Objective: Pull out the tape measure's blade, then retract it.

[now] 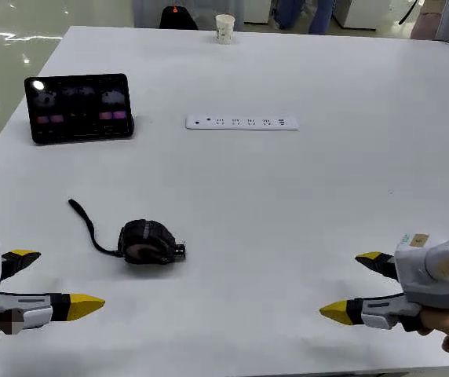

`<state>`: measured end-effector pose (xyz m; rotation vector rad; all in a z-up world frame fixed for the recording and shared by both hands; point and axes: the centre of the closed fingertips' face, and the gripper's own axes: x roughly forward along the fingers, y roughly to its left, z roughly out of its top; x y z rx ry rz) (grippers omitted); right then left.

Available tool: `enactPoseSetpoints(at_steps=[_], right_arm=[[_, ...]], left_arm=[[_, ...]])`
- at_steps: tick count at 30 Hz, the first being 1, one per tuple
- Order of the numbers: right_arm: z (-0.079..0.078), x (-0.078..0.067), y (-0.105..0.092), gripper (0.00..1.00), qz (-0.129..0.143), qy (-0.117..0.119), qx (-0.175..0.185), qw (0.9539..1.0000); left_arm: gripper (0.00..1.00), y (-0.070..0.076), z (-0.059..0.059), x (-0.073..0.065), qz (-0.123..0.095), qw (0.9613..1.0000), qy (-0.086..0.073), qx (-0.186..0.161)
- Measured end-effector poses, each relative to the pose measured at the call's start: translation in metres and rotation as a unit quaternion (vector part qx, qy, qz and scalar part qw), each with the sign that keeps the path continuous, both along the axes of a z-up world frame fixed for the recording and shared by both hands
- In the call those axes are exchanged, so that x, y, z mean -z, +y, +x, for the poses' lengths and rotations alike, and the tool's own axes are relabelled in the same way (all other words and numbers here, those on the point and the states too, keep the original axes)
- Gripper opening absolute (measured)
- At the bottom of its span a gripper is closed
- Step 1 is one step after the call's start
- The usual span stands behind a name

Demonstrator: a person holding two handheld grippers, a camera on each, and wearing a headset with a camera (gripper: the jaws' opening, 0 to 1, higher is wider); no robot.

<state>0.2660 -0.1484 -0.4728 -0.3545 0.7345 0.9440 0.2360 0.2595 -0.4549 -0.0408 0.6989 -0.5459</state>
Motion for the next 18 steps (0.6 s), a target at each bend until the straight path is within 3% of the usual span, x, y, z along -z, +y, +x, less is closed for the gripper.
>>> enactPoseSetpoints(at_steps=[2,6,16,18], right_arm=[[-0.003,0.000,-0.005,0.81,0.002,-0.001,0.001,1.0000],[-0.009,0.004,-0.012,0.86,0.007,0.007,0.002,1.0000],[-0.008,0.002,-0.024,0.90,-0.007,0.007,0.008,0.9999],[-0.008,0.000,-0.025,0.92,-0.010,0.003,0.005,0.9999]], left_arm=[[0.99,0.004,-0.001,0.000,0.007,1.0000,0.000,-0.001],[0.99,0.009,-0.007,0.003,0.010,0.9998,0.017,-0.004],[0.99,0.019,-0.012,-0.008,0.006,0.9997,0.021,-0.008],[0.95,0.020,-0.014,-0.010,0.009,0.9997,0.024,-0.006]])
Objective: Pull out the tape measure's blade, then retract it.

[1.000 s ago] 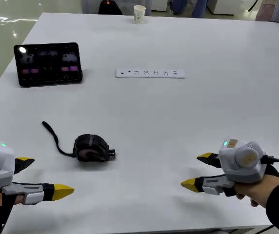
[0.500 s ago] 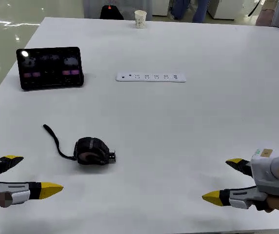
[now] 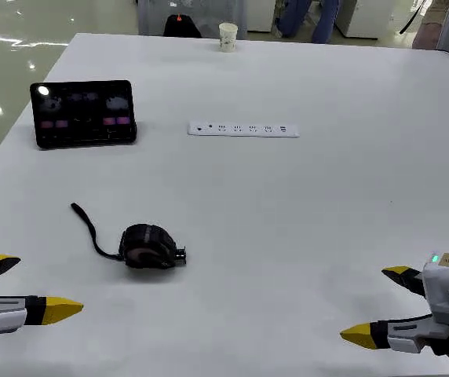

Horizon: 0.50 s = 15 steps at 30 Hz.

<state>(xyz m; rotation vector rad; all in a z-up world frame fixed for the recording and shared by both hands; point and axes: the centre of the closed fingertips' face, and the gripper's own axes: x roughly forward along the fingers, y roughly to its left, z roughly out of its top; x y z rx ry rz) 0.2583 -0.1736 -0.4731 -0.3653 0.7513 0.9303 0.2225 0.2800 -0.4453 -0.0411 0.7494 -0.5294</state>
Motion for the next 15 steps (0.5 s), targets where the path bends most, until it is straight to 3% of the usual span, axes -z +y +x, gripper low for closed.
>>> enactPoseSetpoints(at_steps=[2,4,9,15], right_arm=[[0.000,-0.002,-0.001,0.93,0.000,-0.001,-0.001,1.0000],[0.000,-0.002,-0.003,0.95,0.001,0.000,0.001,1.0000],[0.001,-0.002,-0.010,0.98,0.002,0.003,0.011,0.9999],[0.000,-0.007,-0.014,0.99,0.003,0.002,0.020,0.9998]], left_arm=[[0.91,0.000,-0.002,-0.001,0.000,1.0000,0.002,0.003],[0.97,-0.002,-0.002,-0.003,-0.005,1.0000,-0.001,0.006],[0.99,-0.003,-0.002,-0.004,0.002,0.9999,-0.005,0.013],[0.99,-0.006,0.001,-0.008,0.002,0.9994,-0.021,0.026]])
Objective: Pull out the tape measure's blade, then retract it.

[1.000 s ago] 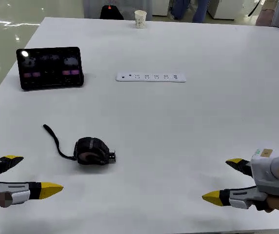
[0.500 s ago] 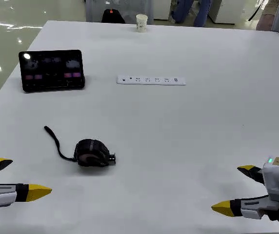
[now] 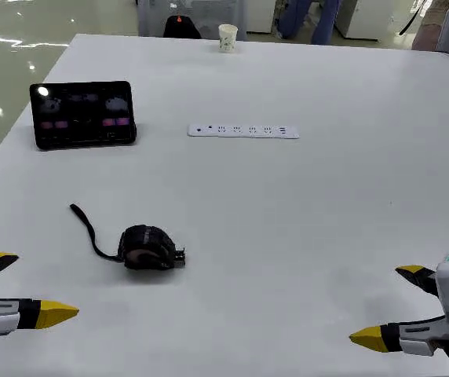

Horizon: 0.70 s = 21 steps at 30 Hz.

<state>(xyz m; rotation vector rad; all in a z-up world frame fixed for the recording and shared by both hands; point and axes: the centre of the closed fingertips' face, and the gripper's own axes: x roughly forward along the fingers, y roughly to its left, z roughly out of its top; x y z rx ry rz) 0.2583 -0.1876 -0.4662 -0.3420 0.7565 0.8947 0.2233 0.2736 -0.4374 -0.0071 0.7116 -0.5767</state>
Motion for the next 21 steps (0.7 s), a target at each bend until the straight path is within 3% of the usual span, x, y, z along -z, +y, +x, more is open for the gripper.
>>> enactPoseSetpoints(at_steps=[1,5,6,13,15,16,17,19,20,21], right_arm=[[-0.0001,-0.0009,-0.0003,0.99,0.000,0.000,0.002,1.0000],[-0.0001,-0.0017,-0.0022,0.99,0.003,0.000,0.009,1.0000],[-0.0001,-0.0019,-0.0027,0.99,0.004,0.000,0.011,0.9999],[-0.0011,-0.0007,-0.0038,0.99,0.005,0.002,0.015,0.9999],[-0.0011,-0.0007,-0.0037,0.99,0.006,0.002,0.017,0.9998],[-0.0014,-0.0007,-0.0036,0.99,0.007,0.002,0.018,0.9998],[-0.0013,-0.0005,-0.0037,0.99,0.008,0.003,0.019,0.9998],[-0.0018,-0.0004,-0.0037,0.99,0.009,0.002,0.020,0.9997],[-0.0021,-0.0003,-0.0036,0.99,0.010,0.002,0.021,0.9997],[-0.0029,0.0000,-0.0035,0.99,0.010,0.003,0.022,0.9997]], left_arm=[[0.99,-0.0012,0.0017,-0.0029,-0.004,1.0000,-0.008,0.002],[0.99,-0.0006,0.0019,-0.0050,-0.011,0.9999,0.003,-0.004],[0.99,0.0015,0.0046,-0.0076,-0.008,0.9999,-0.008,-0.009],[0.99,-0.0001,-0.0012,-0.0079,-0.012,0.9999,0.005,-0.001],[0.99,-0.0046,-0.0034,-0.0098,-0.032,0.9994,0.012,-0.001],[0.99,-0.0046,-0.0033,-0.0104,-0.030,0.9995,0.008,0.001],[0.99,-0.0035,-0.0009,-0.0120,-0.022,0.9998,-0.005,0.000],[0.99,-0.0058,-0.0034,-0.0107,-0.026,0.9996,0.006,0.005],[0.99,-0.0060,-0.0018,-0.0119,-0.023,0.9997,-0.003,0.006],[0.99,-0.0065,-0.0020,-0.0117,-0.023,0.9997,0.000,0.007]])
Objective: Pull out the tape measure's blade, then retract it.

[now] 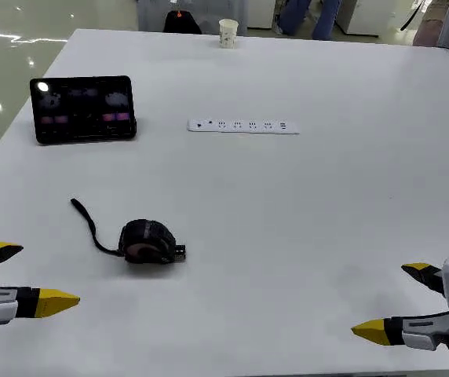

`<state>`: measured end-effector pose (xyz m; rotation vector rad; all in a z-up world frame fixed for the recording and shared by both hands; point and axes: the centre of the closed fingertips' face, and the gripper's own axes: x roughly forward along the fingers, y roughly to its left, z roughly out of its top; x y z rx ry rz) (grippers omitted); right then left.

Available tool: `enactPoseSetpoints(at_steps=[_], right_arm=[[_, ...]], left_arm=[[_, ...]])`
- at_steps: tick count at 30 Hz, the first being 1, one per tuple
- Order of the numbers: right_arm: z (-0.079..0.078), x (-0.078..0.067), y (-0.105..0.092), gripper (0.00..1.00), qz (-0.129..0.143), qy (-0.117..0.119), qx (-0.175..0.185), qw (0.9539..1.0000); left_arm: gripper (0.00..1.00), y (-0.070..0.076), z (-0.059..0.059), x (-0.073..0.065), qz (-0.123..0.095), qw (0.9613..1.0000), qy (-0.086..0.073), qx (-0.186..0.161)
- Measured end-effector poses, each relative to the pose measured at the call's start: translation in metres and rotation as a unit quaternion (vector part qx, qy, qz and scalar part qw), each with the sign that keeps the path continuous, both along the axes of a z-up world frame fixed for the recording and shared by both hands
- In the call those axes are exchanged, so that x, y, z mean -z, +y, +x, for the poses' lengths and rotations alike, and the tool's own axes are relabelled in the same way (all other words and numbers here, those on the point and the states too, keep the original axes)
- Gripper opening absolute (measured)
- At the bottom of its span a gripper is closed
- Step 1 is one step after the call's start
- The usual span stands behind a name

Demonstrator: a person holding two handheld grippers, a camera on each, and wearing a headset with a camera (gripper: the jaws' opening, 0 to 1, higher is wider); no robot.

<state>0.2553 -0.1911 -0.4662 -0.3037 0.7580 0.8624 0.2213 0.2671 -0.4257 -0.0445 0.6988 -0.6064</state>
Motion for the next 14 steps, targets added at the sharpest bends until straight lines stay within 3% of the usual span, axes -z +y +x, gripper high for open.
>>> enactPoseSetpoints(at_steps=[1,3,4,8,14], right_arm=[[-0.001,0.000,0.000,0.99,0.000,0.001,0.000,1.0000],[-0.001,0.000,0.000,0.99,0.000,0.001,-0.001,1.0000],[-0.001,0.000,0.000,0.99,0.000,0.001,0.000,1.0000],[0.000,-0.002,-0.002,0.99,0.001,-0.002,0.000,1.0000],[0.000,-0.005,-0.001,0.99,0.004,-0.003,-0.004,1.0000]], left_arm=[[0.99,-0.003,-0.003,0.001,-0.006,0.9999,0.010,0.003],[0.99,-0.002,0.000,-0.001,0.004,1.0000,-0.005,0.004],[0.99,-0.002,-0.001,0.001,0.004,1.0000,0.002,0.005],[0.99,-0.002,-0.003,0.005,0.027,0.9995,0.002,0.016],[0.99,-0.002,-0.005,0.009,0.041,0.9988,0.006,0.025]])
